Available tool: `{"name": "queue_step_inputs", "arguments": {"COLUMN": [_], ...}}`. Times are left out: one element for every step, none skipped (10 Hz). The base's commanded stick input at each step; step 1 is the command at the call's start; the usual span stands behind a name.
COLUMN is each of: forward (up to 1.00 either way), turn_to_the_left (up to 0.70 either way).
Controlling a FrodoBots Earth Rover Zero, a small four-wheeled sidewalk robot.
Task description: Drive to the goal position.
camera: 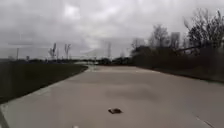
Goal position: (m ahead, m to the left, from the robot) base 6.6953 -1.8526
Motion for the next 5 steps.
{"name": "queue_step_inputs", "arguments": {"forward": [1.00,1.00,1.00,1.00,1.00], "turn_to_the_left": [0.00,0.00,0.00,0.00,0.00]}}
